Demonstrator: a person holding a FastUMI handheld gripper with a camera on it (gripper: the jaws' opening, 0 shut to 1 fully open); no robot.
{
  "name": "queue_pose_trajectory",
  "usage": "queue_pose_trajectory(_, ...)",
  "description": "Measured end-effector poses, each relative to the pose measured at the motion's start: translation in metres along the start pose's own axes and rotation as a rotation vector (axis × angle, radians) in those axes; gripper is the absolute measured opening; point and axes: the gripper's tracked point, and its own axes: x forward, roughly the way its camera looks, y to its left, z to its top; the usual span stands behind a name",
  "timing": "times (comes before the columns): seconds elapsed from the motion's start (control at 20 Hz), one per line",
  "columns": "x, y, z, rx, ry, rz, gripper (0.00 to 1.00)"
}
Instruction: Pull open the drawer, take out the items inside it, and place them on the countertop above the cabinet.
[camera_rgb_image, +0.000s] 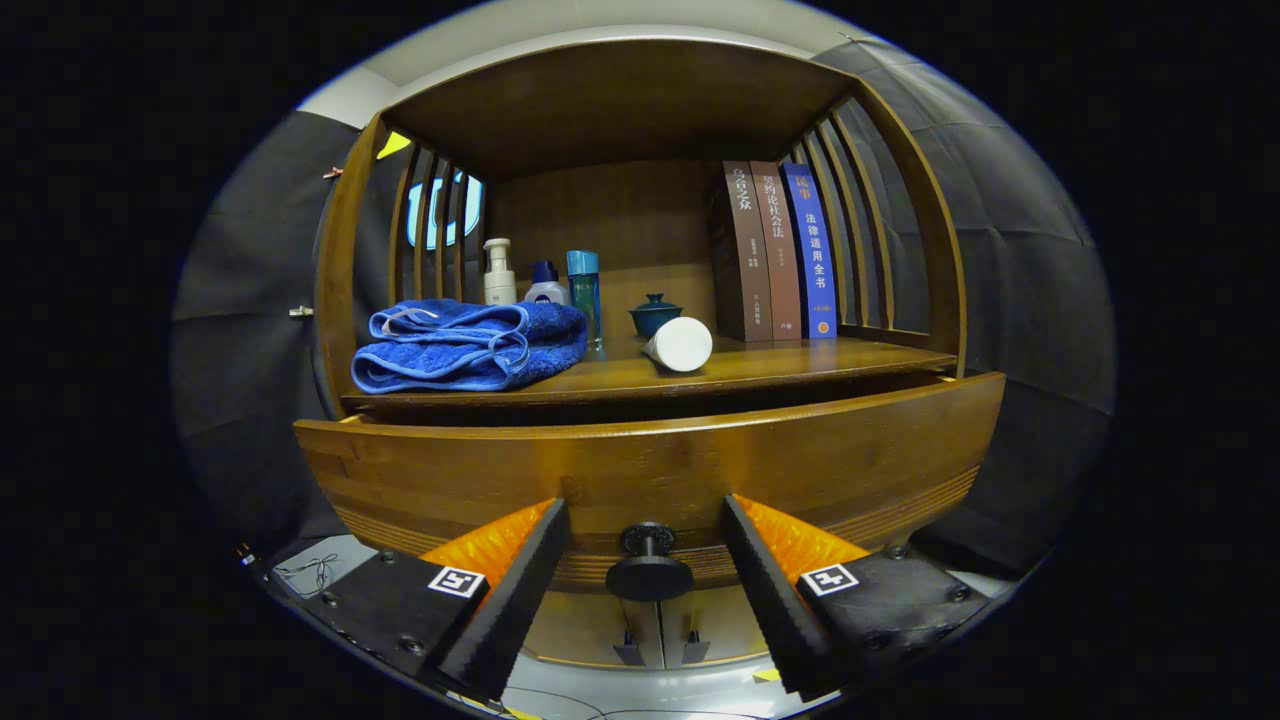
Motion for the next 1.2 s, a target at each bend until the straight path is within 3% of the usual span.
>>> queue_pose_trajectory(0.3, 0.031, 0.0, 0.005, -0.005, 0.0, -0.002, 0.99)
queue_pose_trajectory(0.75, 0.033, -0.001, 0.004, -0.011, 0.021, -0.006, 0.99)
queue_pose_trajectory(0.95, 0.021, 0.003, 0.011, -0.044, 0.021, 0.013, 1.0)
queue_pose_trajectory(1.2, -0.022, 0.002, 0.028, 0.035, -0.003, 0.035, 1.0)
